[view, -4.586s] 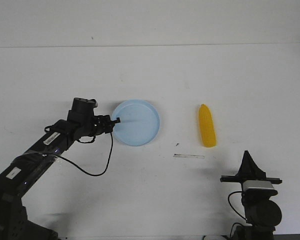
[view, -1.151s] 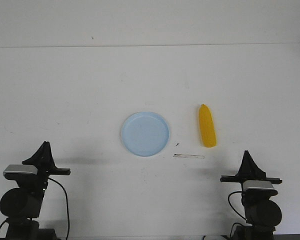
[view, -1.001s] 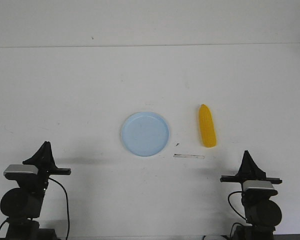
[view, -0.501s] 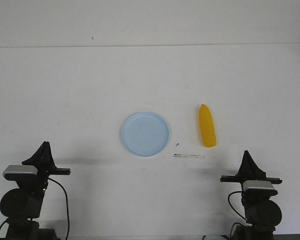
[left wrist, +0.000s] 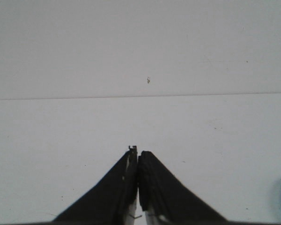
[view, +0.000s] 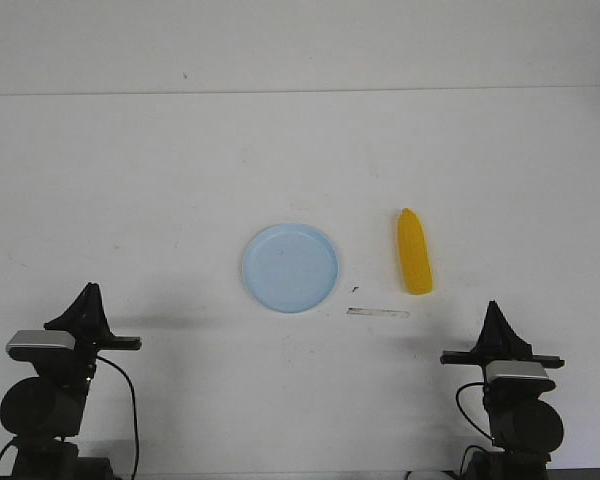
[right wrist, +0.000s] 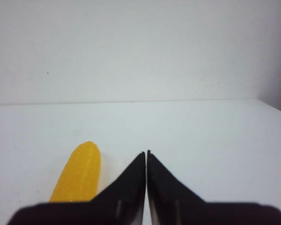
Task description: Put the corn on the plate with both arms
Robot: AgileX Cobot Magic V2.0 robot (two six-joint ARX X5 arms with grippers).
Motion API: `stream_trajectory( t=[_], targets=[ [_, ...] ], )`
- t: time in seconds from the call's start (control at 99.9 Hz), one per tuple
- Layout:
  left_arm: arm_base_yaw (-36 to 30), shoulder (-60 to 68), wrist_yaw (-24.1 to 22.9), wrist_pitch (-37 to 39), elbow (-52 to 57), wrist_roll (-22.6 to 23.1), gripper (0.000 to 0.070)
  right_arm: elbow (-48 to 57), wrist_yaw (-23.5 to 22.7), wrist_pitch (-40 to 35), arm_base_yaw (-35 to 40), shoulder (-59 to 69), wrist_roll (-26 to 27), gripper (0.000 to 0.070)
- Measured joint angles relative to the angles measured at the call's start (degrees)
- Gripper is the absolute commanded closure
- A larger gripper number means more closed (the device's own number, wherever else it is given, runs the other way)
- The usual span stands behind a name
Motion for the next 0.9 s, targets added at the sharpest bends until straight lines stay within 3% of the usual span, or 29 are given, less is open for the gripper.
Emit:
stream_trajectory(
  t=[0.18, 0.32, 0.561, 0.901],
  targets=[
    [0.0, 0.0, 0.0, 0.0, 0.0, 0.0, 0.0699, 0.0, -0.5, 0.2, 0.0, 0.0, 4.0, 0.0699],
    [0.0, 0.0, 0.0, 0.0, 0.0, 0.0, 0.0698, 0.6, -5.5, 2.9, 0.6, 0.0, 6.6, 0.0699],
    [0.0, 0.0, 0.0, 0.0, 0.0, 0.0, 0.0698, 7.7, -4.7, 3.5, 2.8, 6.9, 5.4, 0.0699],
    [0.0, 0.0, 0.0, 0.0, 0.0, 0.0, 0.0699, 21.8, -4.2, 0.8, 6.9, 28.1, 0.8, 0.0699]
  ],
)
